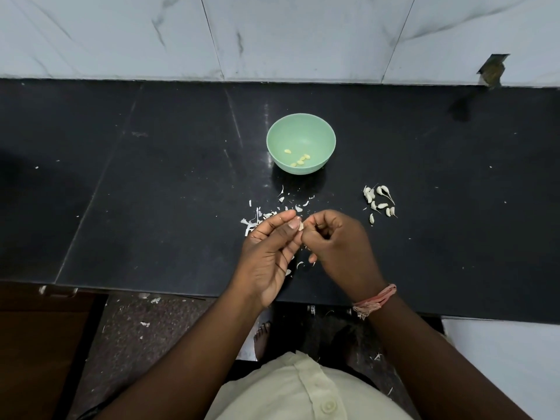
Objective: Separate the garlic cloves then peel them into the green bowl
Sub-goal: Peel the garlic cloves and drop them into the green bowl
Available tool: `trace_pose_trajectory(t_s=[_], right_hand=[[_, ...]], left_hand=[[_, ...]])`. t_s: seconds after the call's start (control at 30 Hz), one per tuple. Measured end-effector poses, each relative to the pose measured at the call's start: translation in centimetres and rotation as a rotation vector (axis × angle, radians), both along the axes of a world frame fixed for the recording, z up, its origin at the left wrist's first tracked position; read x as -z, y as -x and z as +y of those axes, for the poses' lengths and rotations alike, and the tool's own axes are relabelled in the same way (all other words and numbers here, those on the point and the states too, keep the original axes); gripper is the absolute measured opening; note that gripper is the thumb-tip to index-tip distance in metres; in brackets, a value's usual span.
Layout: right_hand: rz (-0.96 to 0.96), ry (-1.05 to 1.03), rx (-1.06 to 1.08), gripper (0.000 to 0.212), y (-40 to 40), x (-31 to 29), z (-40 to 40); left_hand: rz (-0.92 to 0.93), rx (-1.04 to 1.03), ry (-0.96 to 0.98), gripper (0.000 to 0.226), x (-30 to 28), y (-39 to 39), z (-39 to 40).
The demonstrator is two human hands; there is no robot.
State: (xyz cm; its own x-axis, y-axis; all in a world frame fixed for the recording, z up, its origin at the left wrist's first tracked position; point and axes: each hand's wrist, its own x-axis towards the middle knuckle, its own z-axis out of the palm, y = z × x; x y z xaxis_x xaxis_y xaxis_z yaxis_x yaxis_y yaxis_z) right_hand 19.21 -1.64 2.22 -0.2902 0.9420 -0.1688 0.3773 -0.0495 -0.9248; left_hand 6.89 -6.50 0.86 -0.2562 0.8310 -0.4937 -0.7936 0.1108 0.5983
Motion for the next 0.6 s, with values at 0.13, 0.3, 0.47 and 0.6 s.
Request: trace_pose_trajectory(t_s=[0.13, 0.3, 0.47, 0.6], right_hand=[[0.016, 0.003, 0.004, 0.010, 0.02, -0.28, 0.10], [0.013, 0.010, 0.036, 0.012, 0.17, -0.39, 0.24], [0.016, 0.003, 0.040, 0.010, 0.25, -0.39, 0.69], [0.031, 0.001, 0.061, 0.010, 0.30, -0.31, 0.86]], left_hand=[[-0.031, 0.023, 0.002, 0.023, -0.20, 0.26, 0.10], [-0.037, 0.032, 0.015, 0.026, -0.45, 0.48, 0.28], [-0.020, 0.032, 0.009, 0.026, -0.66, 0.50, 0.54], [-0.024, 0.032, 0.002, 0.026, -0.73, 0.45, 0.67]])
